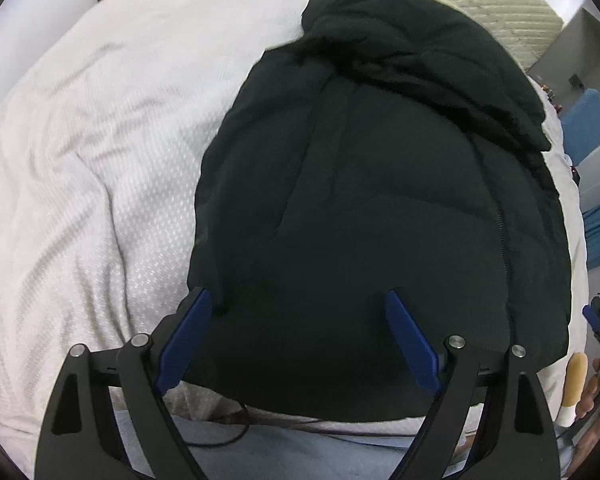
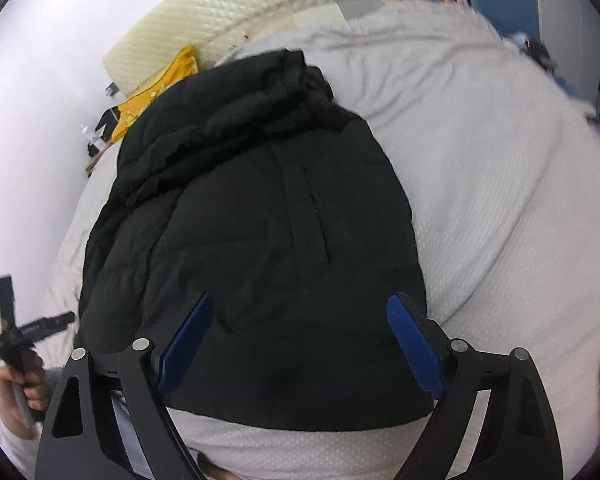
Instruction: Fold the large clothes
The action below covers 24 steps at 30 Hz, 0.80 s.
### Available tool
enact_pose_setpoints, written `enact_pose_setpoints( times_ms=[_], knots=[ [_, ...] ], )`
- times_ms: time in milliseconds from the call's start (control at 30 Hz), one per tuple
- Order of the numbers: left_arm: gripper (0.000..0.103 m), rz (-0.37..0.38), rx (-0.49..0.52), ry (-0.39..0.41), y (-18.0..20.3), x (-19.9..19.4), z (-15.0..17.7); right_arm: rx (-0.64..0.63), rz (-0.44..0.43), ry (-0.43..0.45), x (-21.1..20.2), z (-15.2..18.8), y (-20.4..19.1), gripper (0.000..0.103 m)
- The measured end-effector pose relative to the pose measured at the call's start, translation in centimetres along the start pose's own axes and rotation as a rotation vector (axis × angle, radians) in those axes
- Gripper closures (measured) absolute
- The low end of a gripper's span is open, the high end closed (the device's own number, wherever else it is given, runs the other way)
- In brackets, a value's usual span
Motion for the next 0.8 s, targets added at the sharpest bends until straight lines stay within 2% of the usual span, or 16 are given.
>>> enact_pose_setpoints(
  times_ms=[300,500,700,800],
  knots=[
    [0.014,0.021,-0.067,-0.069,-1.5,2.9,0.4,0.149,-0.018,-0.106,3.1,1.3,3.6,0.015],
    [0.014,0.030,-0.073,-0.075,-2.0,3.5,0.3,0.192,-0.029,-0.158,4.6,2.0,4.3,0.015],
    [0.012,0.036,-0.064,-0.079,-1.5,4.4,0.5,0.235,-0.076,-0.194,5.9,2.3,4.7,0.013],
    [0.011,0.041,-0.059,-0.084,-1.4,4.8,0.4,0.275,-0.128,-0.196,6.2,2.2,4.5,0.013]
  ],
)
Point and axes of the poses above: each gripper's, at about its wrist camera, not at the fingertips, and x roughly the way its jaws point, y to its right, z to its underside, the point moved 10 cm from there along x, roughly the way its jaws point, and after that the axes turned 3 degrees about -z, right-handed, at the moved point
